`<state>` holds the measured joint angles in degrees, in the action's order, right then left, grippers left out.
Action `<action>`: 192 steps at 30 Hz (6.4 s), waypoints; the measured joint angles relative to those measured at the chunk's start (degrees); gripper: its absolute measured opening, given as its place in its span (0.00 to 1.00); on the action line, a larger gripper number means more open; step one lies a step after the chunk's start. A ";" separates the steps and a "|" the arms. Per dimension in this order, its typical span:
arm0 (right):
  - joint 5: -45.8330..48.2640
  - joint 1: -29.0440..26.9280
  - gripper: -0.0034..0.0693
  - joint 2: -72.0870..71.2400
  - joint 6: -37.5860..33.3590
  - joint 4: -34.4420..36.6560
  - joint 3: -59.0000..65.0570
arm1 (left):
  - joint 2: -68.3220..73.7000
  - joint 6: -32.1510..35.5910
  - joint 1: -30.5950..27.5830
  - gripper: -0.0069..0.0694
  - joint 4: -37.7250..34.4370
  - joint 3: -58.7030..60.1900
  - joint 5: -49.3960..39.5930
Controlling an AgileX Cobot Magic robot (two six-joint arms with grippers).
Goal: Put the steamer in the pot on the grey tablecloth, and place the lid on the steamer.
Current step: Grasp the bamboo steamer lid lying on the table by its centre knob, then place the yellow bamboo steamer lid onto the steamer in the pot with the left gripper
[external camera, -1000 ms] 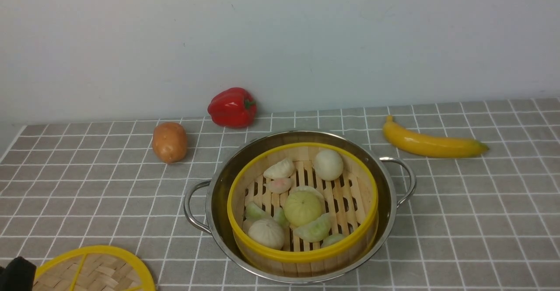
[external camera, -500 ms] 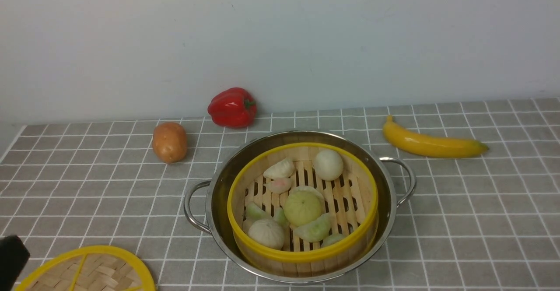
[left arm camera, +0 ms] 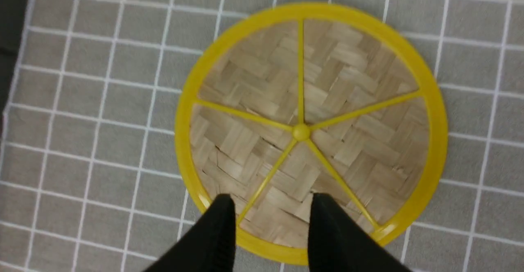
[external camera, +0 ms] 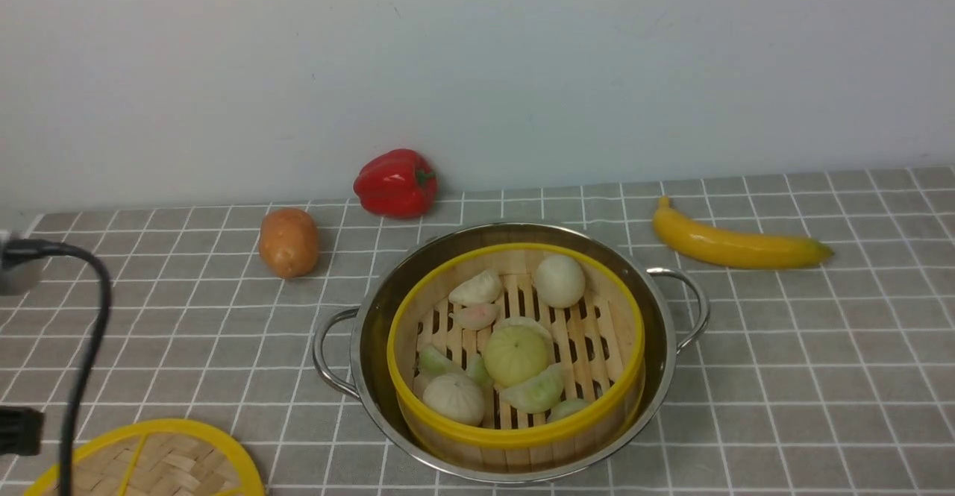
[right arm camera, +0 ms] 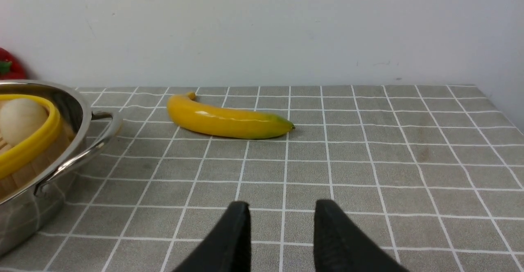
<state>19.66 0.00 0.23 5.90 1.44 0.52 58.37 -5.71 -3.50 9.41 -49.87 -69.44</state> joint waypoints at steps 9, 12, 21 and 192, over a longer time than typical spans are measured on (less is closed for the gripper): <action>0.00 0.00 0.38 0.00 0.00 0.00 0.00 | 15.66 -0.46 0.00 0.41 -2.54 0.00 -0.52; 0.00 0.00 0.38 0.00 0.00 0.00 0.00 | 18.59 -1.30 0.00 0.41 -2.61 0.00 -0.52; 0.00 0.00 0.38 0.00 0.00 -0.06 0.00 | 28.37 -3.83 -1.28 0.41 -2.54 0.00 -0.52; 0.00 0.00 0.38 0.00 -0.04 -0.01 0.00 | 53.13 35.72 36.43 0.24 -11.11 -43.34 11.15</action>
<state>19.66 0.00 0.23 5.86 1.42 0.52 111.50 30.01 32.93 -1.70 -93.21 -58.30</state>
